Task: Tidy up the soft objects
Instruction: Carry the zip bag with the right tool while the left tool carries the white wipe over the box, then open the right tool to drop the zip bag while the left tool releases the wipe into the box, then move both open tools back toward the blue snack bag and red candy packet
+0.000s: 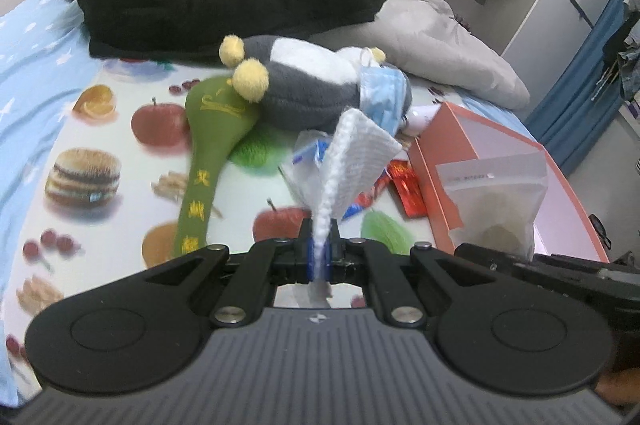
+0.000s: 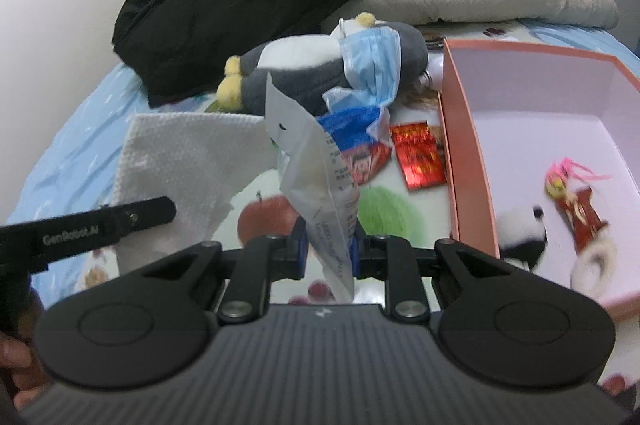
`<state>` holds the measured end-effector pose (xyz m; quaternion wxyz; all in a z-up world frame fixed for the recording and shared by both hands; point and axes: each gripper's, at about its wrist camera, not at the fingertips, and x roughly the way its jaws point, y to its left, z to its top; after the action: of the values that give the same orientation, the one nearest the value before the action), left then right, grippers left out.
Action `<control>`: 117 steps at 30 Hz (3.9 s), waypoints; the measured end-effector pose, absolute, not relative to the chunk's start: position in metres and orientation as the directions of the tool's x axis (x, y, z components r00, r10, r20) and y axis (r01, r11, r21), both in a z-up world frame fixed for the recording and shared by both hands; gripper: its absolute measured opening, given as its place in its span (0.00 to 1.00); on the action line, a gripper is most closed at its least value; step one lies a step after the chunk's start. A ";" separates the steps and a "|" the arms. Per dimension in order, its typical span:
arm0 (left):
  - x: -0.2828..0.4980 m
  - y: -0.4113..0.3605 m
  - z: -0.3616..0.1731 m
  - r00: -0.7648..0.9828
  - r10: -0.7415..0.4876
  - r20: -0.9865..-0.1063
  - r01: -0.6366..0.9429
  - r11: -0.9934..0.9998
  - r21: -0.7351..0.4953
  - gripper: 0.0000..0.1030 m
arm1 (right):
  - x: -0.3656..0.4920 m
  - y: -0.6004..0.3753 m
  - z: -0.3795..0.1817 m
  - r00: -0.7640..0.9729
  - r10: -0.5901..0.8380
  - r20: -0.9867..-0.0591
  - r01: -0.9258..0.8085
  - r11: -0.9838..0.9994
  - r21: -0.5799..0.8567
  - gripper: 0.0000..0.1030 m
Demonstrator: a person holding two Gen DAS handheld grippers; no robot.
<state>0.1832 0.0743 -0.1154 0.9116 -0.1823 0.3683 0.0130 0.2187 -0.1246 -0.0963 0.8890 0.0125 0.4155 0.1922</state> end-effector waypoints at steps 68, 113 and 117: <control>0.411 -0.179 -0.174 0.489 -0.411 -0.769 0.202 0.911 -0.359 0.19 | 0.346 -0.362 -0.161 0.499 0.114 -0.859 0.046 0.986 0.158 0.36; 0.077 -0.011 -0.024 0.803 -0.198 -0.563 0.043 0.960 -0.275 0.47 | 0.105 -0.230 -0.023 0.736 0.314 -0.600 -0.228 0.949 0.217 0.48; 0.060 0.000 -0.034 0.795 -0.174 -0.581 0.016 0.964 -0.267 0.48 | 0.091 -0.217 -0.029 0.731 0.325 -0.599 -0.245 0.946 0.214 0.48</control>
<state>0.0597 -0.0005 -0.0337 0.9390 -0.1251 0.3162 -0.0507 0.0908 -0.2165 -0.0294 0.9285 0.0601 0.3327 0.1536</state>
